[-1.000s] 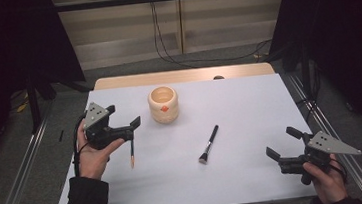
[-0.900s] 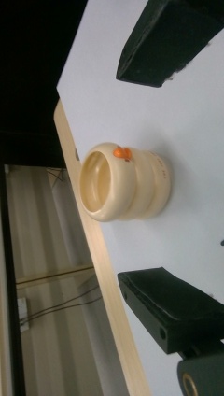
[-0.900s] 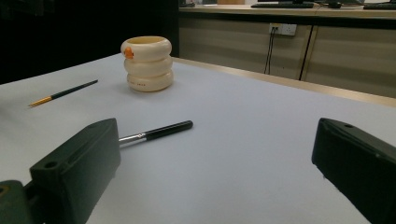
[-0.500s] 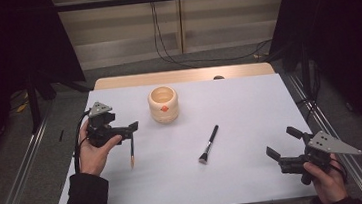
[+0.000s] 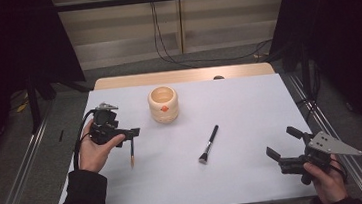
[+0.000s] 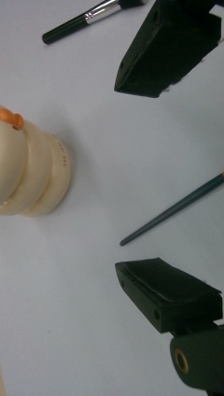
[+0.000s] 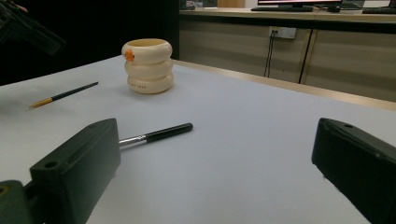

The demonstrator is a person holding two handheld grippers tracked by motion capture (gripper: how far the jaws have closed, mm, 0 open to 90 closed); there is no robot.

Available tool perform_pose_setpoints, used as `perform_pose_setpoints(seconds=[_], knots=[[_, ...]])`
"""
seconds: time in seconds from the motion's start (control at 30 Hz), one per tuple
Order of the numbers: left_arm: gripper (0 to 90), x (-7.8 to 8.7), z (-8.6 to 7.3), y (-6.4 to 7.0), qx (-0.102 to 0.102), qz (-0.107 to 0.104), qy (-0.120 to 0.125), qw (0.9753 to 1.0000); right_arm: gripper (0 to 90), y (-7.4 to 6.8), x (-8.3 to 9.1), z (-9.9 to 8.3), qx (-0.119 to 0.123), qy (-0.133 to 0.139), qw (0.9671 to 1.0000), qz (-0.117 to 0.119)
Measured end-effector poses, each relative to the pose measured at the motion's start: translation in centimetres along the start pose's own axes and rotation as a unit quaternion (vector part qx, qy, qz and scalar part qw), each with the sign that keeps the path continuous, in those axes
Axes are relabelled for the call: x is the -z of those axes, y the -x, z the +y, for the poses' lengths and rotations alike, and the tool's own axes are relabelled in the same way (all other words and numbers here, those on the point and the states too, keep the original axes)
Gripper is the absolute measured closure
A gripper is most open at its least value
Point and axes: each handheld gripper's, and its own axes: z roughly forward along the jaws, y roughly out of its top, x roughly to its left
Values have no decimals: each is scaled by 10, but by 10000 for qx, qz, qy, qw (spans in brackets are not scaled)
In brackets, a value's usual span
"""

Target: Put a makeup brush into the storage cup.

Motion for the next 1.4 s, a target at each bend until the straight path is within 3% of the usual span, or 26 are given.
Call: perform_pose_setpoints(seconds=[0.1, 0.17, 0.2, 0.3, 0.43, 0.6, 0.7, 0.9, 0.93, 1.03, 1.1, 1.17, 1.23, 1.4], knots=[[119, -1, -1, -1, 45, -7, -123, 9999, 8, 0, 0, 0, -11, -10, 10000, 0], [112, -4, -1, -1, 128, 106, -123, 9998, 8, 0, 0, 0, 22, -13, 10000, 36], [105, -5, -1, -2, 5, 86, -225, 9997, 8, 0, 0, 0, 14, -10, 10000, 49], [96, -8, -2, -3, -67, 374, -519, 9979, 9, 0, 0, 0, 5, 11, 10000, 16], [82, -11, -3, -6, -42, 312, -660, 9973, 10, -1, 1, 0, 18, -24, 10000, 32], [82, -14, -5, -8, 37, 478, -885, 9949, 10, -1, 0, 0, 54, -17, 10000, 21], [85, -17, -8, -11, 106, 348, -1094, 9933, 11, -1, 0, 0, 45, -11, 10000, 10], [128, -21, -10, -14, 307, 394, -1330, 9899, 11, -1, 0, 0, 70, -17, 10000, 28], [158, -21, -10, -15, 260, 388, -1365, 9895, 11, -1, 0, 0, 73, -25, 10000, 32], [179, -25, -11, -15, 347, 445, -1509, 9869, 12, -1, 0, 0, 76, -17, 10000, 19], [199, -27, -11, -16, 451, 427, -1679, 9838, 11, -1, 0, 0, 71, -29, 10000, 37], [215, -29, -11, -16, 504, 488, -1688, 9832, 12, -2, 0, 0, 65, -21, 10000, 6], [230, -31, -11, -15, 527, 545, -1798, 9808, 12, -2, 0, 0, 65, -17, 10000, 16], [310, -33, -10, -15, 522, 539, -1821, 9804, 11, -2, -1, 0, 31, -54, 10000, 40]])
